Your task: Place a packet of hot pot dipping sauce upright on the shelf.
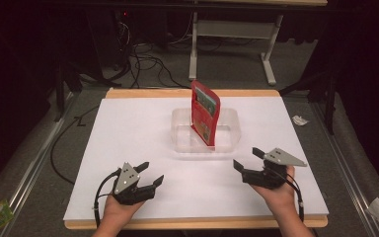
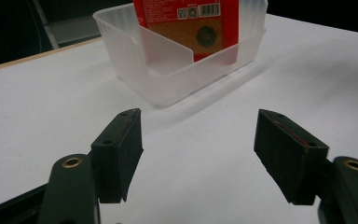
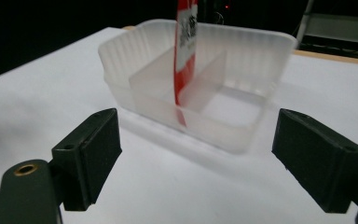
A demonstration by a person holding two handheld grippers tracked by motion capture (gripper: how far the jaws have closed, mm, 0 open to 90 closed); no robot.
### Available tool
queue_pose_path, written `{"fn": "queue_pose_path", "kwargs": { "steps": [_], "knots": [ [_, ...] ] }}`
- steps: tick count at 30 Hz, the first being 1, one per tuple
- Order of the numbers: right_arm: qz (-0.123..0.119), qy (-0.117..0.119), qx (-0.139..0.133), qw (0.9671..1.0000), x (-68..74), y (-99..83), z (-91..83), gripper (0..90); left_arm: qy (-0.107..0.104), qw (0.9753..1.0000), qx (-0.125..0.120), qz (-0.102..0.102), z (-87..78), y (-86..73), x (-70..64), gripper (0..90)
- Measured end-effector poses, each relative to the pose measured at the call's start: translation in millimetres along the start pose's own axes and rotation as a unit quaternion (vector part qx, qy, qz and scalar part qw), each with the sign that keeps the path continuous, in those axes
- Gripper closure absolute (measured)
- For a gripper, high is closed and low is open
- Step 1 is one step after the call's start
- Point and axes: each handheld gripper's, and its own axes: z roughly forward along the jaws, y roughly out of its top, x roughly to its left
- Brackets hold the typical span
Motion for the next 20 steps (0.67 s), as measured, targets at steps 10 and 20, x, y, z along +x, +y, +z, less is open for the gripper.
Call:
{"fn": "queue_pose_path", "kwargs": {
  "steps": [10,20],
  "knots": [
    [0.001,-0.027,0.027,0.9993,-18.0,-39.8,-37.8,6.6,-0.013,0.9999,0.01,-0.005,5.4,-0.6,-4.4,27.9],
    [-0.01,-0.022,0.028,0.9993,-13.4,-38.7,-32.3,6.7,-0.011,0.9998,0.013,-0.005,7.1,0.3,-7.0,21.3]
  ]
}}
